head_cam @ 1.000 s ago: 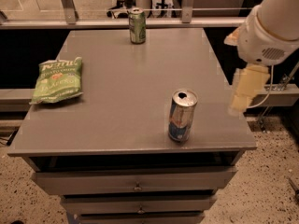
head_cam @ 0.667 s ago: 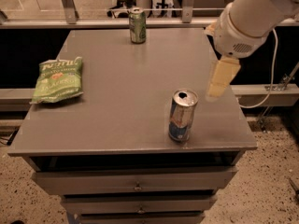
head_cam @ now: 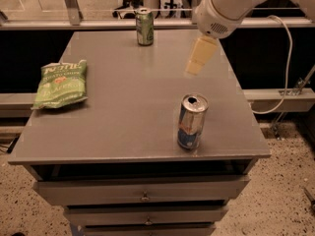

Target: Move green can near green jalapeno chip bag

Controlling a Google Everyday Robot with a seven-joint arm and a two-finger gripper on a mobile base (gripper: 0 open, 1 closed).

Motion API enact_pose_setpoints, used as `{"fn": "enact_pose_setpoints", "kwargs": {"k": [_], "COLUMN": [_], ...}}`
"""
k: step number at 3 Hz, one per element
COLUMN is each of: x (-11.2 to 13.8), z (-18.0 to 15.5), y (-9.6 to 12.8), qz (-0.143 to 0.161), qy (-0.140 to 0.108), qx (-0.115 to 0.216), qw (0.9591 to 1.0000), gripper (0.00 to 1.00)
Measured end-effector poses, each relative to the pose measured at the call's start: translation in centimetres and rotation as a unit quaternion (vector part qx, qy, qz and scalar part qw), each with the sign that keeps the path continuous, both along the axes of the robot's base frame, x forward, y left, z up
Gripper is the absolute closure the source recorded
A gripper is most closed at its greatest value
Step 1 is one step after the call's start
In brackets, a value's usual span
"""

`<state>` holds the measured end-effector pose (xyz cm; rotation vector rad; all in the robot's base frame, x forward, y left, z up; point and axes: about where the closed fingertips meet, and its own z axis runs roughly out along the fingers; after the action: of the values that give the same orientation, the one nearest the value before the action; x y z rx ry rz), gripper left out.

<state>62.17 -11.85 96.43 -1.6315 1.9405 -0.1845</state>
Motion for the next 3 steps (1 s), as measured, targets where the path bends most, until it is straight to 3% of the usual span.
{"fn": "enact_pose_setpoints", "kwargs": {"k": [1,2,3], "x": [0.5,0.5,1.9], "z": [0.4,0.4,0.0], "y": [0.5,0.5,1.9], "qz": [-0.029,-0.029,-0.039], "qy": [0.006,0.006,-0.003], "qx": [0.024,0.024,0.046], "qw": [0.9993,0.9993,0.9982], "gripper": [0.00,0.00,0.00]}}
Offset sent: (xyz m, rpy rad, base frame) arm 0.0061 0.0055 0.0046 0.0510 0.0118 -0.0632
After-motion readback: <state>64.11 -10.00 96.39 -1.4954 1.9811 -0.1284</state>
